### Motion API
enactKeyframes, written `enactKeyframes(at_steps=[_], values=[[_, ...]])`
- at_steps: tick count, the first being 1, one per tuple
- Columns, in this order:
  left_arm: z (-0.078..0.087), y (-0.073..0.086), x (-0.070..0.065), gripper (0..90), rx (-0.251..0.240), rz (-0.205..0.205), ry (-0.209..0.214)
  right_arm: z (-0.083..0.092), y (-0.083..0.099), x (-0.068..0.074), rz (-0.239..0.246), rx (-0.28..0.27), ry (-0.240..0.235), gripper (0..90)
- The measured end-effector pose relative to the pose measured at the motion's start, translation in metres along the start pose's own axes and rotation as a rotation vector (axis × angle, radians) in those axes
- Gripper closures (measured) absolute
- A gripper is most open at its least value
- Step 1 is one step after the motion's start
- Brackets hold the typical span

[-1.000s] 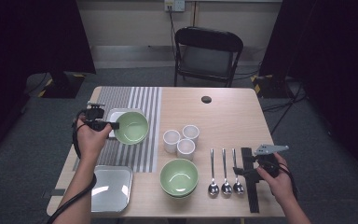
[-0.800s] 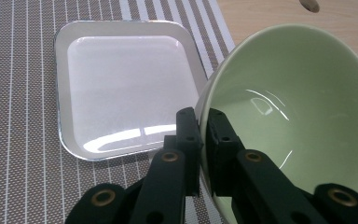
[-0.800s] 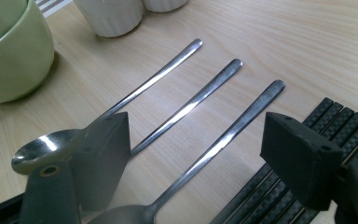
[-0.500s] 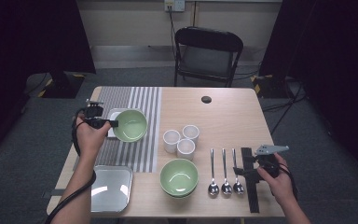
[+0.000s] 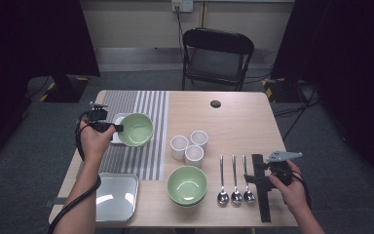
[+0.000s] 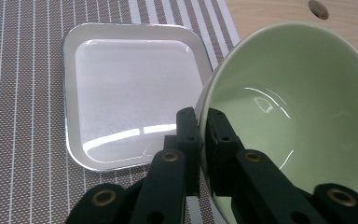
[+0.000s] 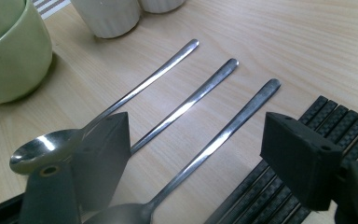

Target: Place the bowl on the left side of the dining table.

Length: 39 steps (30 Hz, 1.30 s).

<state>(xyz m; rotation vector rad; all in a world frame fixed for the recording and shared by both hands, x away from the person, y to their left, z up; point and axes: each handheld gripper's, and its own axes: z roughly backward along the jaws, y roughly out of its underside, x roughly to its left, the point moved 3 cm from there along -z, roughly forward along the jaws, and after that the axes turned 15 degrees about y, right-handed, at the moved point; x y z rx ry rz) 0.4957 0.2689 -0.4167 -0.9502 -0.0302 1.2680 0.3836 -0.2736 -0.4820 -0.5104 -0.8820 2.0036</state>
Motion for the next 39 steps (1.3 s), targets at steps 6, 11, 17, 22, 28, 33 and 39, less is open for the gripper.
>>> enactKeyframes(at_steps=[6, 11, 17, 22, 28, 33, 39], values=[[-0.002, -0.002, 0.003, 85.7, 0.011, 0.005, 0.001, 0.000, 0.000, -0.001, -0.003, 0.000, 0.002, 23.1], [-0.003, -0.003, 0.004, 85.7, 0.009, 0.013, -0.001, 0.000, 0.001, -0.001, -0.004, 0.003, 0.003, 23.1], [-0.005, -0.003, 0.009, 85.8, 0.016, 0.025, 0.003, -0.001, 0.000, 0.000, -0.003, 0.002, 0.001, 23.1], [-0.004, -0.004, 0.012, 85.7, 0.007, 0.032, -0.003, -0.001, 0.001, 0.000, -0.004, 0.004, -0.002, 23.1], [-0.003, -0.005, 0.018, 85.7, 0.004, 0.041, -0.013, -0.002, 0.000, 0.001, 0.002, 0.003, -0.006, 23.2], [-0.003, -0.007, 0.022, 85.8, 0.005, 0.041, -0.020, -0.002, 0.000, 0.001, 0.006, 0.001, -0.003, 23.1], [-0.003, -0.009, 0.026, 85.7, -0.009, 0.048, -0.029, -0.002, 0.000, 0.001, -0.001, 0.002, -0.005, 23.2]])
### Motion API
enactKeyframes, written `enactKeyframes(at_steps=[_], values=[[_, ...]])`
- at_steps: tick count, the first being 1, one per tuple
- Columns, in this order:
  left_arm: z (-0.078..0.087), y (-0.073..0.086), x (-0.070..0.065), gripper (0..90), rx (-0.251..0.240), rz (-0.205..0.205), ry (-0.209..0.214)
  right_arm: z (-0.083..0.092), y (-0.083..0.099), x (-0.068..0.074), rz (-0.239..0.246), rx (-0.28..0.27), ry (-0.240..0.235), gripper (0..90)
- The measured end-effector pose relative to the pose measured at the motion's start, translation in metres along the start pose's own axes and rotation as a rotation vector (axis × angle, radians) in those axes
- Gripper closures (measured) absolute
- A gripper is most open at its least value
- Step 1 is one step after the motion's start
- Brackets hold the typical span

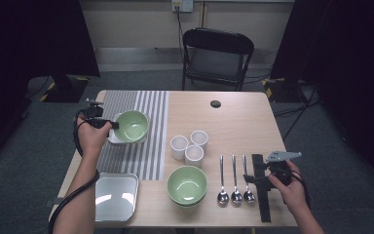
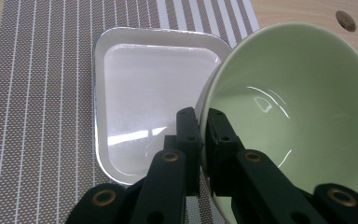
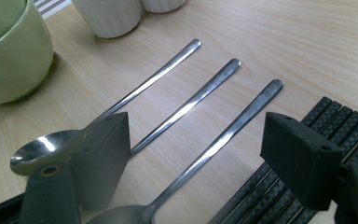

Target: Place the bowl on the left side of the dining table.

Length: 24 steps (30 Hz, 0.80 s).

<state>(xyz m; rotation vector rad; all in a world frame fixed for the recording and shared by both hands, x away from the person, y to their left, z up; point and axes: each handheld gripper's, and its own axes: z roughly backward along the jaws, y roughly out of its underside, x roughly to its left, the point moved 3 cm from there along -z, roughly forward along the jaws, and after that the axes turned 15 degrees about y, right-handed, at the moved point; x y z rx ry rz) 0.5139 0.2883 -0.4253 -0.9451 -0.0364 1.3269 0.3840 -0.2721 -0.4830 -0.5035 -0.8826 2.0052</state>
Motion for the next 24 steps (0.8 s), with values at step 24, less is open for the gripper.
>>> enactKeyframes(at_steps=[24], values=[[-0.0079, -0.0060, 0.0077, 85.6, 0.003, 0.027, -0.018, 0.0010, 0.0002, -0.0010, 0.000, -0.004, -0.009, 23.2]])
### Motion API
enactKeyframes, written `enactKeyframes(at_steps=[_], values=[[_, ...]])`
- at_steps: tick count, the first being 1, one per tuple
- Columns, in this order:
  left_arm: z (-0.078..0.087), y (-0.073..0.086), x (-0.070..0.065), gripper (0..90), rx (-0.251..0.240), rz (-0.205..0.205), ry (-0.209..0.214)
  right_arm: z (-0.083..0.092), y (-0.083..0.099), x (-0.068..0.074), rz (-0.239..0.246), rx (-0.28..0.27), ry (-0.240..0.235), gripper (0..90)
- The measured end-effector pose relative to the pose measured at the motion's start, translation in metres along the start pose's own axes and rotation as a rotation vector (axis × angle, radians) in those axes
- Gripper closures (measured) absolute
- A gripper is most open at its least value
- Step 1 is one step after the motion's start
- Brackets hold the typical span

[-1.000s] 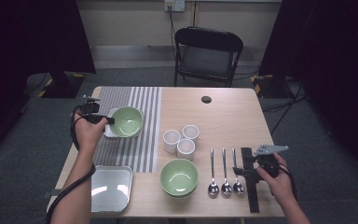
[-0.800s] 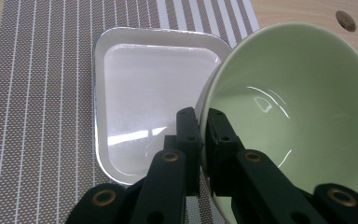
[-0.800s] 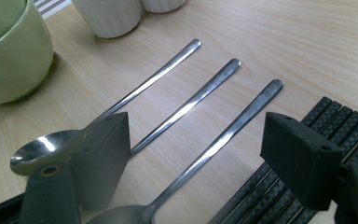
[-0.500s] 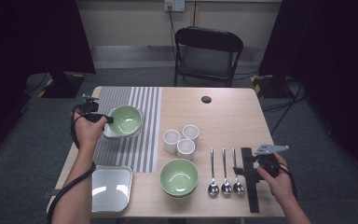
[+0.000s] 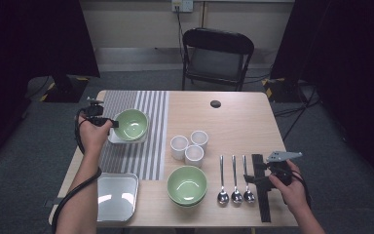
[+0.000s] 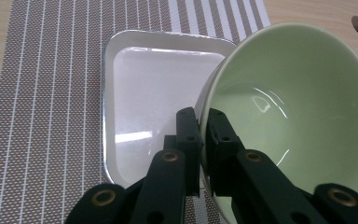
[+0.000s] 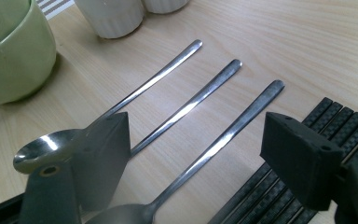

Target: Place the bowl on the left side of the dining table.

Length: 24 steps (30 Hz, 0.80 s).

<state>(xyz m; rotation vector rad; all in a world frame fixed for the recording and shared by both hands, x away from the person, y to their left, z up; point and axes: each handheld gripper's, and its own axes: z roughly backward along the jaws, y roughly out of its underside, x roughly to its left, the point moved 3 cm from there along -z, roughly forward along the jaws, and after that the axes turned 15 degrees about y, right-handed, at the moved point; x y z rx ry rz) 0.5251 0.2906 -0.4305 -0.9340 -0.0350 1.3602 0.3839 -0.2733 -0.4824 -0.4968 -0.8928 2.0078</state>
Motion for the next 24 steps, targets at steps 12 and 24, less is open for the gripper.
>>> enactKeyframes(at_steps=[12, 24], values=[[-0.003, -0.003, 0.009, 85.6, -0.010, 0.015, -0.001, 0.000, 0.001, 0.000, -0.002, 0.002, -0.004, 23.2], [-0.013, -0.006, 0.017, 85.5, -0.012, 0.029, 0.002, -0.002, 0.001, 0.000, 0.002, 0.007, -0.008, 23.2]])
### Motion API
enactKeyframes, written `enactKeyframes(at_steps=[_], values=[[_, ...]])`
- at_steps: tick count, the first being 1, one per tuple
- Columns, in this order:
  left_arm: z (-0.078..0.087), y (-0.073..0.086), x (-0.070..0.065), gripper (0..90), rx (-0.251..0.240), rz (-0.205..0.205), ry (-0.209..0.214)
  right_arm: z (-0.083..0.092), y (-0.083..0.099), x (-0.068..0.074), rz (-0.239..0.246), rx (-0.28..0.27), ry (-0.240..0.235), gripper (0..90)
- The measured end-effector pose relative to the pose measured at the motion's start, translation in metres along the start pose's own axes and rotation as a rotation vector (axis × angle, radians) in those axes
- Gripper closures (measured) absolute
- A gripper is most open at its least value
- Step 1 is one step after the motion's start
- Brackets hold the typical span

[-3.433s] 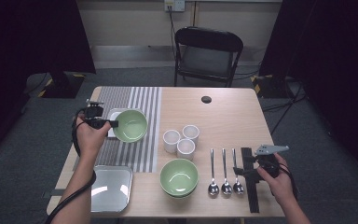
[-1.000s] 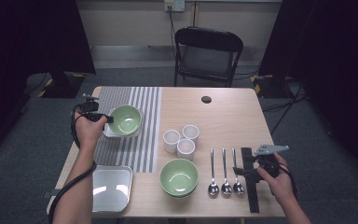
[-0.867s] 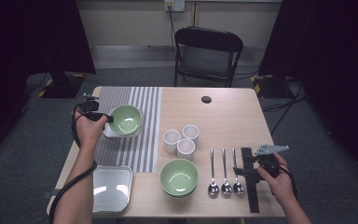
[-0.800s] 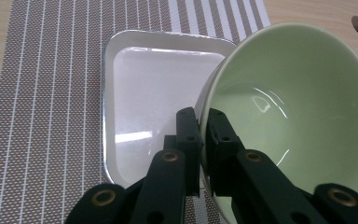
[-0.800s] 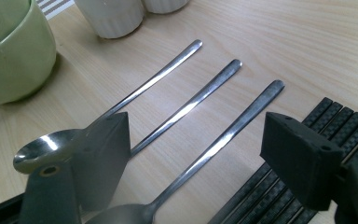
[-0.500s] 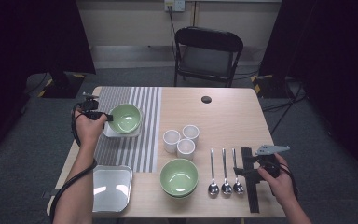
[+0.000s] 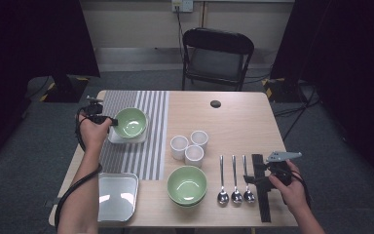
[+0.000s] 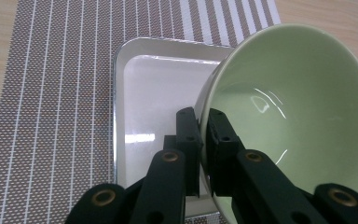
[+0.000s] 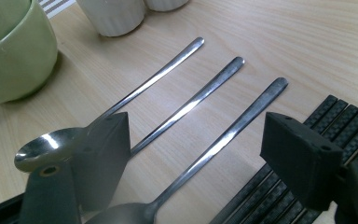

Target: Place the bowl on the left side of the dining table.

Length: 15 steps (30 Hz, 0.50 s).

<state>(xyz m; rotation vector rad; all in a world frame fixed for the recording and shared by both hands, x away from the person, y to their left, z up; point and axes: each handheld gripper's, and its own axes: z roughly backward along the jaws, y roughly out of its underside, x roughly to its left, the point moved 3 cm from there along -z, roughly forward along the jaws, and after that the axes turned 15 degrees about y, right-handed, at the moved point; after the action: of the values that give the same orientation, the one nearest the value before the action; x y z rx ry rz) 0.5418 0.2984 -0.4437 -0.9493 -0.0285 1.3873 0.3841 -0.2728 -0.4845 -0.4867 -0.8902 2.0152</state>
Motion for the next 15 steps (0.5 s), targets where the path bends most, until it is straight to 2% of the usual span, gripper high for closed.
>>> enactKeyframes(at_steps=[4, 7, 15], values=[[-0.002, -0.001, 0.003, 85.4, -0.001, -0.006, -0.007, 0.000, 0.000, 0.001, 0.002, 0.002, -0.005, 23.1], [-0.003, -0.003, 0.006, 85.4, -0.006, 0.010, -0.008, -0.001, 0.000, 0.002, 0.001, 0.004, -0.007, 23.1], [-0.007, -0.006, 0.012, 85.4, 0.004, 0.017, -0.006, -0.002, 0.000, 0.003, -0.006, 0.007, -0.011, 23.2]])
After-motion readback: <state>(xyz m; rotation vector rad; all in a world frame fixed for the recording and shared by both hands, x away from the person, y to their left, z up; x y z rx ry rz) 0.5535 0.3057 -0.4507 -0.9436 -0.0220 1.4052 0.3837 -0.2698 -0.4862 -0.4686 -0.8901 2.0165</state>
